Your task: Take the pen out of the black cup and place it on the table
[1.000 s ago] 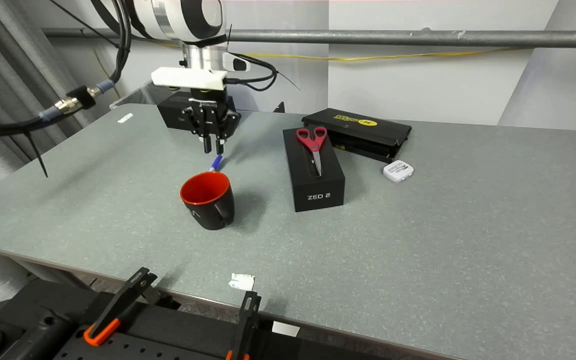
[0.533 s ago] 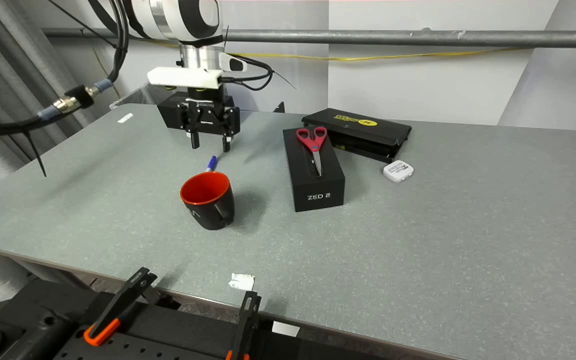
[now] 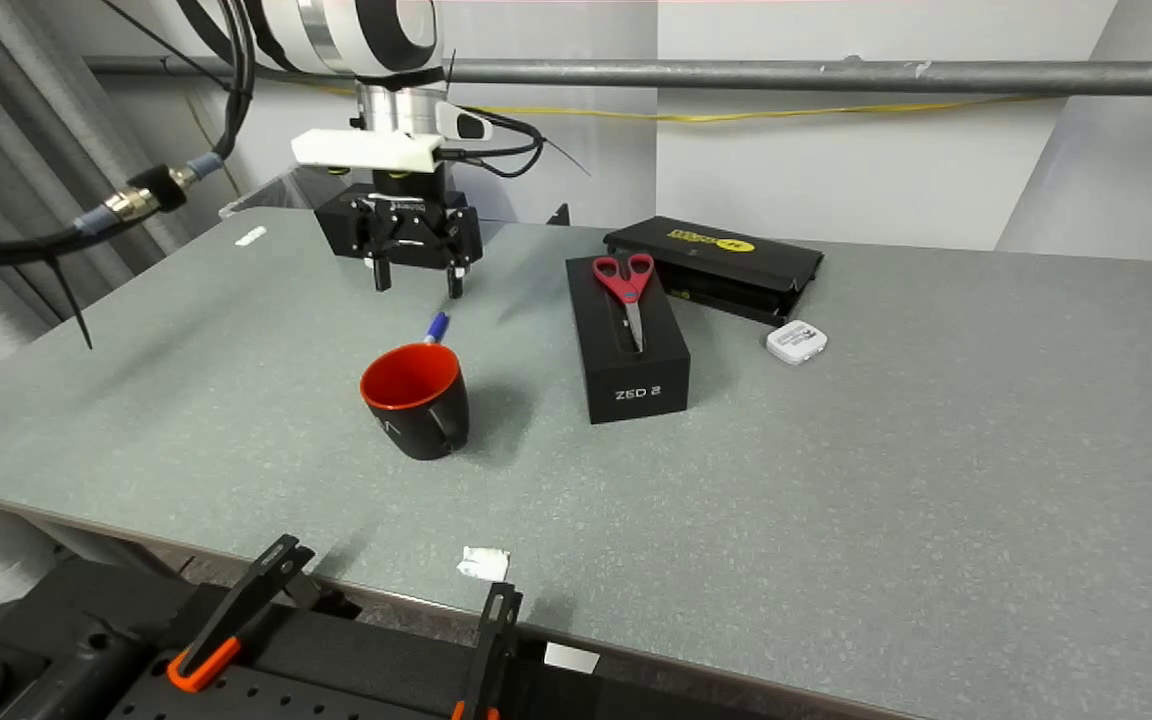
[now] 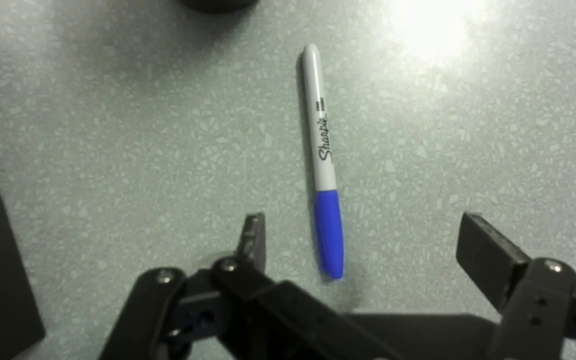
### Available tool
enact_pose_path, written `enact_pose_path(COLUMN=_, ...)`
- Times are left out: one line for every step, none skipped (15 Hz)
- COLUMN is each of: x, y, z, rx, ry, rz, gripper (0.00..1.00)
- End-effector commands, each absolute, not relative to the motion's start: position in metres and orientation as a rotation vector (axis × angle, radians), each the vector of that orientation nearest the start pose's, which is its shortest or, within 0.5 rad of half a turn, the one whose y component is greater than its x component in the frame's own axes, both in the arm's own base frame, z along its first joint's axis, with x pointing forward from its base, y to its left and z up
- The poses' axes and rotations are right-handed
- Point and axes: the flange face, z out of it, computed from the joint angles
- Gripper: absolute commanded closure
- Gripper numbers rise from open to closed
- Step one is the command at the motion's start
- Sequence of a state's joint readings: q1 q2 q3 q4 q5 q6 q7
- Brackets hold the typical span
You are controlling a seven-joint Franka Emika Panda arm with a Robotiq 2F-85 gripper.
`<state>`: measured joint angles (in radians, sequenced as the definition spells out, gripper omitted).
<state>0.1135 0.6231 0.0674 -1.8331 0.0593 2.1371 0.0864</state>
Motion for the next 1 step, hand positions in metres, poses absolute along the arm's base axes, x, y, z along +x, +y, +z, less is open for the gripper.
enact_pose_path(x=0.5991, y=0.1109, z=0.1685, rx=-3.057, ry=-0.074, rz=0.505, gripper=0.0)
